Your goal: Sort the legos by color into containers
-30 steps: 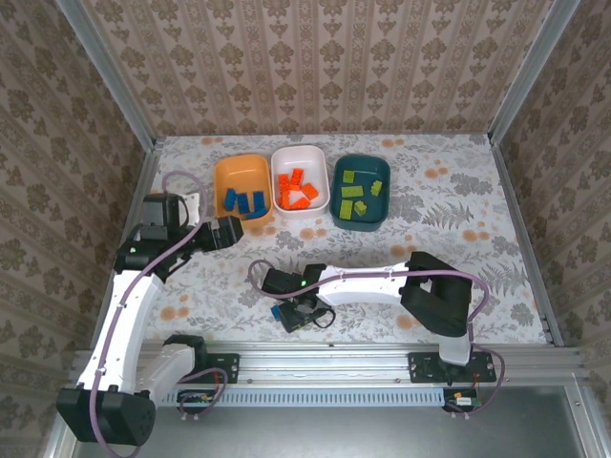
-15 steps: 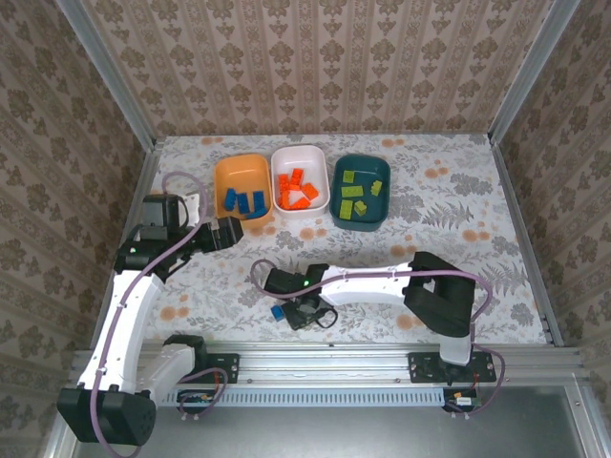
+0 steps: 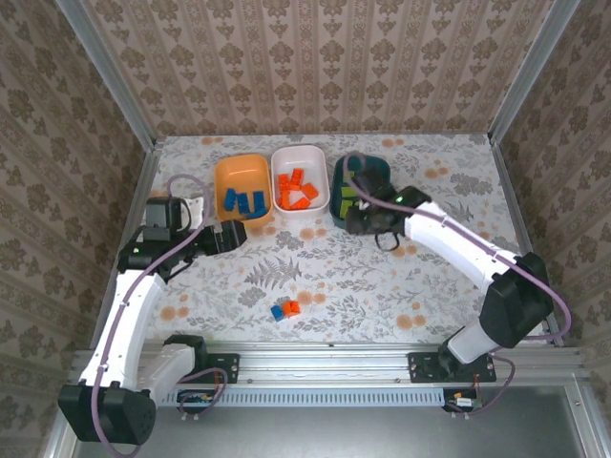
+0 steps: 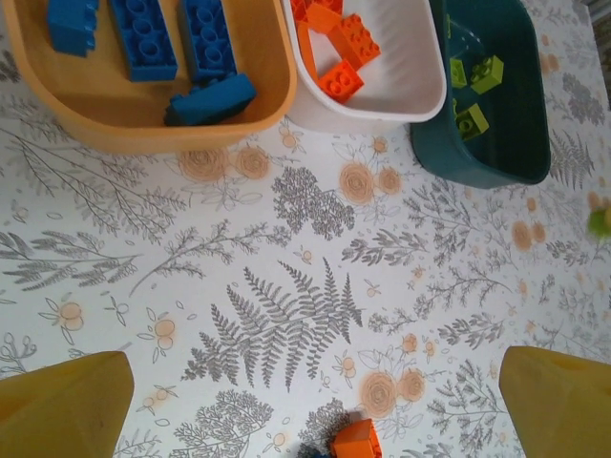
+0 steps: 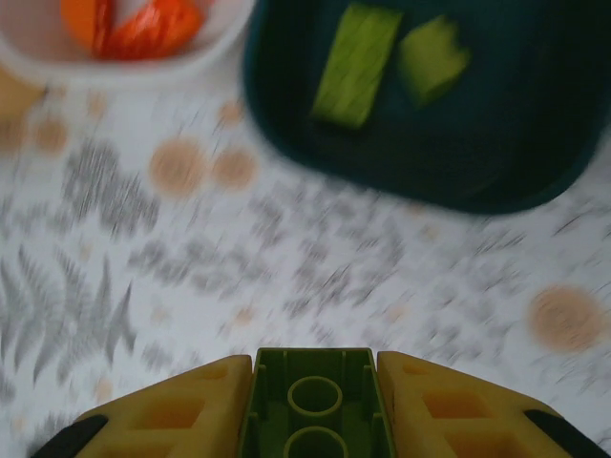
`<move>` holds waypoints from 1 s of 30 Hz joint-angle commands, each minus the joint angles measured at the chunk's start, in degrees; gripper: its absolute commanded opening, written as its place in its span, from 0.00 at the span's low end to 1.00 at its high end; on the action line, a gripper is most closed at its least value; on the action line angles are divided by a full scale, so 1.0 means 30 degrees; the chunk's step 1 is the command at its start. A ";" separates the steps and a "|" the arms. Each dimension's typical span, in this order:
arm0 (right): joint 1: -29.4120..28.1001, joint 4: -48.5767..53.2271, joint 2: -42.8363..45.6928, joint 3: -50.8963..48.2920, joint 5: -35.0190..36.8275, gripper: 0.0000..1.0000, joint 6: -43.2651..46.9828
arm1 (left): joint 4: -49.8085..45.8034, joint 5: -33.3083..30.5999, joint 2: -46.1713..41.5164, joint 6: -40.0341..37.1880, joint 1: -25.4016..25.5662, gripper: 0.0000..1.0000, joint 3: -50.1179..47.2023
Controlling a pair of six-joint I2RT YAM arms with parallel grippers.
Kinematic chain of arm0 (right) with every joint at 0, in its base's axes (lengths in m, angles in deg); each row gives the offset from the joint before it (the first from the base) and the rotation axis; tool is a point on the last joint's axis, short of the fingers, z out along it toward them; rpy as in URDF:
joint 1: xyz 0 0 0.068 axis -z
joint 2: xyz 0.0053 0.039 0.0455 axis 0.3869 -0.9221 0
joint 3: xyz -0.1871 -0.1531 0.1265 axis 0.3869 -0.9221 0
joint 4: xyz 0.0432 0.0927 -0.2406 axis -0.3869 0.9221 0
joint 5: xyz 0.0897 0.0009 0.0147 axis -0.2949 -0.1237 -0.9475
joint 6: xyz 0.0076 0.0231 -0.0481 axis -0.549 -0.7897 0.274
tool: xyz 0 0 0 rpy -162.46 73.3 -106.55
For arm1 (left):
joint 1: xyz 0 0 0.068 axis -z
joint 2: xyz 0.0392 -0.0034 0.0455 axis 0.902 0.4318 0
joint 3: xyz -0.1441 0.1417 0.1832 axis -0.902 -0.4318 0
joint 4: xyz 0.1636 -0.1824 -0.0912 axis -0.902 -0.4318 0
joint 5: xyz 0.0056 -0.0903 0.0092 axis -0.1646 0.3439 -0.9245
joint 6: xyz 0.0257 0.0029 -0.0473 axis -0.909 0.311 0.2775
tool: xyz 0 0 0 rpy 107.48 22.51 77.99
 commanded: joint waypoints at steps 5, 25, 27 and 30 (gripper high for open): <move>0.3399 -0.2636 -0.4150 0.3301 -0.0549 0.31 0.1874 | 0.0681 0.0829 0.0149 0.1153 0.1618 1.00 -0.1090; 0.4683 -0.5017 -1.3545 1.0676 0.1207 0.33 0.2988 | 0.0109 -0.1404 0.0283 0.2178 0.5399 1.00 -0.2018; 0.4774 -0.5032 -1.3834 1.0697 0.1081 0.36 0.3107 | 0.0003 -0.1480 0.0223 0.2189 0.5380 1.00 -0.1964; 0.4850 -0.4798 -1.4125 1.0800 0.0960 0.41 0.3212 | 0.0006 -0.1484 0.0274 0.2228 0.5376 1.00 -0.1982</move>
